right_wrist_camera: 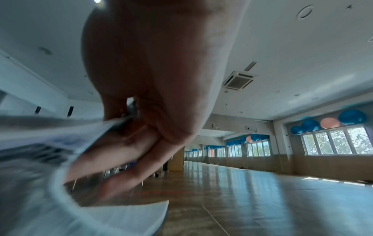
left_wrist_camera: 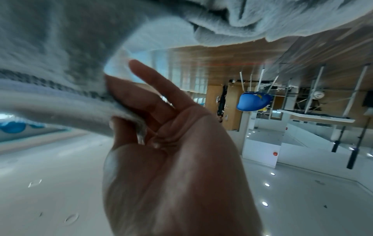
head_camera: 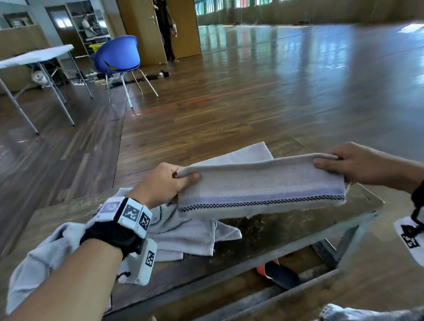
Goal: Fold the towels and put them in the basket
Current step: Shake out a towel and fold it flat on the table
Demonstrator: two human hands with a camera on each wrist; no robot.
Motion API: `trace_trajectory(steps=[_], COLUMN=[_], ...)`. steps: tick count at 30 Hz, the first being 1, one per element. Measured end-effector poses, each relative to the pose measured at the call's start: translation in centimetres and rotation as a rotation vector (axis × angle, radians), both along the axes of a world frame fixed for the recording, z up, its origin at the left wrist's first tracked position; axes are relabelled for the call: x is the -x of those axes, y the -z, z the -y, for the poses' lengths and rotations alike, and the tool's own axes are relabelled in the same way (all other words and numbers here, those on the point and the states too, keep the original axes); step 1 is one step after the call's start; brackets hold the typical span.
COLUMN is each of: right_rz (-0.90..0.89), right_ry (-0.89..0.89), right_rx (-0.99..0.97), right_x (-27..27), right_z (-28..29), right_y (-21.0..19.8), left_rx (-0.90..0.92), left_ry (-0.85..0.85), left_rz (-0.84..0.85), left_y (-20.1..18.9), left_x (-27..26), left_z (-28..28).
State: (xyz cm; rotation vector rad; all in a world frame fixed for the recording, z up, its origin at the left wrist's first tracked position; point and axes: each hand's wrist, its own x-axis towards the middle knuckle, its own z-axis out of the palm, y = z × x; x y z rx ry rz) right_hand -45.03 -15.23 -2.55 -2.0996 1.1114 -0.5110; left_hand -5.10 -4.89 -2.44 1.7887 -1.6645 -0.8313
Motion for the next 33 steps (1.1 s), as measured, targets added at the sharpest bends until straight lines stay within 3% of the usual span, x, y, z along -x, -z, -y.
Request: trace_trajectory(steps=[4,9,11,14,21,24,28,33], right_rz=[-0.092,-0.128,-0.131,-0.088,-0.086,-0.167,-0.256,-0.459], right_ry=[-0.109,-0.129,-0.069,0.037,0.362,0.400,0.421,0.432], right_rx=[-0.311,-0.469,-0.434,-0.332,0.027,0.118,0.091,0.062], right_x=[2.5,3.4,2.9,1.4,-3.4,-4.9,-6.6,-8.1], right_z=[-1.3,-1.0,-0.1,1.7,10.1,13.8,17.8,19.5], right_y=[-1.0,-1.3,-0.9,0.5,4.9,6.4,8.6,11.2], left_rx=[-0.171,-0.352,-0.309,-0.146,0.114,0.121,0.077,-0.036], left_ry=[0.121,0.225,0.211,0.043,-0.181,-0.245,-0.278,-0.212], left_rz=[-0.132,-0.273,-0.260,-0.157,0.076,0.174,0.314,0.467], left_y=[-0.5,0.0,0.6,1.9,5.7,7.0,8.5,10.7], left_x=[1.1,1.7,1.8,1.8,0.2,-0.4,-0.5,0.1], left_z=[-1.9,-2.3,-1.0,2.4,12.4,16.0,20.1,23.0])
